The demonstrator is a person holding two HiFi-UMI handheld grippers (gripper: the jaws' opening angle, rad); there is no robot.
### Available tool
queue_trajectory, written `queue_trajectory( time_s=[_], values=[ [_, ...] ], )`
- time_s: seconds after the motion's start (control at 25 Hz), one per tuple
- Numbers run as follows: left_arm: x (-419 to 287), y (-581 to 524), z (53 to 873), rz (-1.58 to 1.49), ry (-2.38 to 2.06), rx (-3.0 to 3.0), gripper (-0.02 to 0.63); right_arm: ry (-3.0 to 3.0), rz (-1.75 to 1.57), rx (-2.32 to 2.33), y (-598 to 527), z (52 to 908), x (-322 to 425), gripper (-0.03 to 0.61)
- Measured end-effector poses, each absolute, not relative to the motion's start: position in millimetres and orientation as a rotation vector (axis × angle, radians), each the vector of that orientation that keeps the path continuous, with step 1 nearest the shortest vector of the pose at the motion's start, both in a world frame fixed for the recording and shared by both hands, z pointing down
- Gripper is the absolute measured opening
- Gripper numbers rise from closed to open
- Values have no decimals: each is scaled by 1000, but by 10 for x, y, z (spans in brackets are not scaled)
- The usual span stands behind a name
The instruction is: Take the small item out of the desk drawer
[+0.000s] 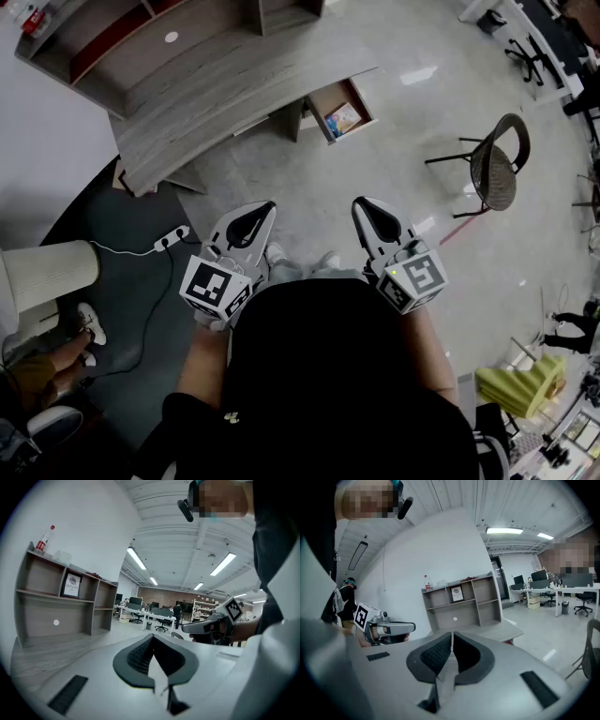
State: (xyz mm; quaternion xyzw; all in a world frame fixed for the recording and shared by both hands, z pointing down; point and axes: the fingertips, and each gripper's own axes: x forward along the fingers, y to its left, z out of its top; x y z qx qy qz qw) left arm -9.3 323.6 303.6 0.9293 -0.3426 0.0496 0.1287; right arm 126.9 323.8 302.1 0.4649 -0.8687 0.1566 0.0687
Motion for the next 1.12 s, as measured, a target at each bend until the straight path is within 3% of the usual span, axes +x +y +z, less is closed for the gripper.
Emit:
queue_trajectory(
  time_s=[0.52,1.12],
  values=[
    [-666,2985,3244,160,-864,2730,8,-2535,464,1435,2831,3206,640,9],
    [-587,1833,3625,232,-880,2654,8,-2298,665,1579,1537,3976,1117,9]
  ],
)
